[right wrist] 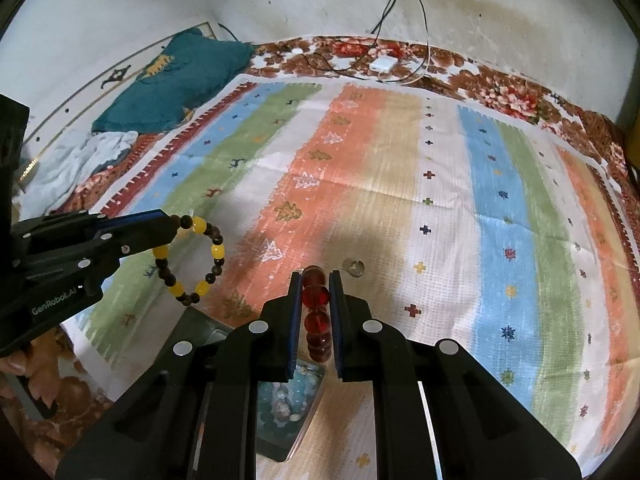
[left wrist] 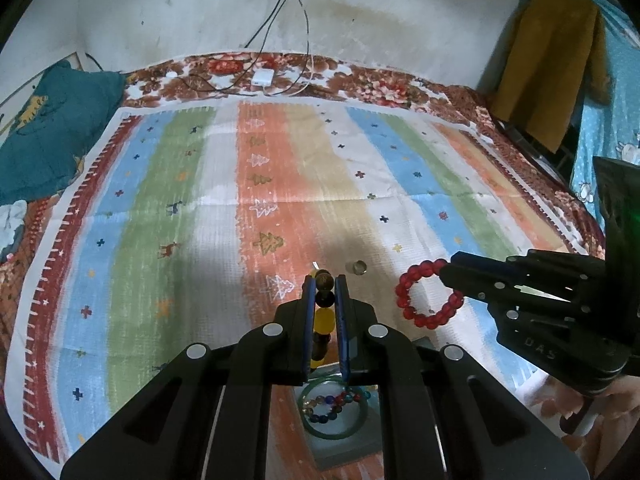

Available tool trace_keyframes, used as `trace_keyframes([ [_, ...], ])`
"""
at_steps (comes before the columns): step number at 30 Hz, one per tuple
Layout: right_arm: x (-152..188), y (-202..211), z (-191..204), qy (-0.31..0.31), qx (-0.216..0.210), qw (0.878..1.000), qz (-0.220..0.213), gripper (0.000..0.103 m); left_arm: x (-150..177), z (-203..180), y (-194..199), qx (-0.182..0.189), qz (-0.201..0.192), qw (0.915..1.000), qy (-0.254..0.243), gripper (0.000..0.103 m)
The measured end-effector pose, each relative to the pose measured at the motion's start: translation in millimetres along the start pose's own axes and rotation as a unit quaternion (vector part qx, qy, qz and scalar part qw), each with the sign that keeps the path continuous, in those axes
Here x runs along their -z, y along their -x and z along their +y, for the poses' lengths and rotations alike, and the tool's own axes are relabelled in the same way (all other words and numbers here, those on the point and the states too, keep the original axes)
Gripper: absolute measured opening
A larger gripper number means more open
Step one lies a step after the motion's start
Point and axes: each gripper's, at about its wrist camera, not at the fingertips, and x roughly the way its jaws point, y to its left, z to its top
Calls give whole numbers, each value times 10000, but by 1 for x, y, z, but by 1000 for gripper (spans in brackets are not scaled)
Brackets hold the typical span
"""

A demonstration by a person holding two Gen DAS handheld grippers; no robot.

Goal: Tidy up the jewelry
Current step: 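Carry both bracelets over the tin, lower them in and open both tools, then move both tools from the tin to the gold charm and metal ring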

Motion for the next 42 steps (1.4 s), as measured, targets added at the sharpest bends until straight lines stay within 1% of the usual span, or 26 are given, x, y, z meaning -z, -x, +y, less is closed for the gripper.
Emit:
trace_keyframes([
  [6, 3, 12, 5, 47, -108, 9999, -112, 14, 5, -7, 14, 103, -116, 9999, -55, 9],
  [14, 12, 21, 10, 103, -195, 9997, -127, 14, 13, -14, 25, 149, -192, 9997, -102, 9],
  [25, 31, 24, 14, 115, -286, 9995, 14, 14, 27, -21, 26, 198, -48, 9996, -181, 9],
  [31, 37, 22, 16, 130, -338, 9993, 126, 14, 29, -19, 25, 268, -21, 9996, -90, 9],
  [34, 38, 18, 17, 151, -437, 9986, 252, 14, 30, -17, 20, 377, 152, 9992, 10, 9],
  [35, 38, 17, 16, 127, -464, 9985, 257, 14, 30, -15, 18, 360, 194, 9992, 54, 13],
  [36, 38, 16, 14, 73, -480, 9985, 248, 16, 30, -13, 16, 324, 216, 9992, 68, 25],
  [37, 38, 16, 14, 55, -476, 9986, 237, 18, 30, -12, 15, 277, 224, 9993, 70, 32],
  [38, 37, 17, 13, 22, -454, 9988, 201, 32, 30, -10, 15, 232, 217, 9995, 83, 40],
  [39, 37, 18, 12, -4, -429, 9989, 178, 43, 31, -8, 14, 199, 223, 9995, 107, 41],
  [40, 37, 17, 10, -36, -405, 9990, 164, 44, 31, -5, 12, 172, 248, 9994, 142, 41],
  [41, 36, 16, 7, -76, -371, 9991, 172, 44, 31, -2, 11, 148, 262, 9994, 186, 44],
  [42, 36, 15, 5, -106, -337, 9992, 180, 48, 30, 0, 9, 120, 269, 9993, 224, 48],
])
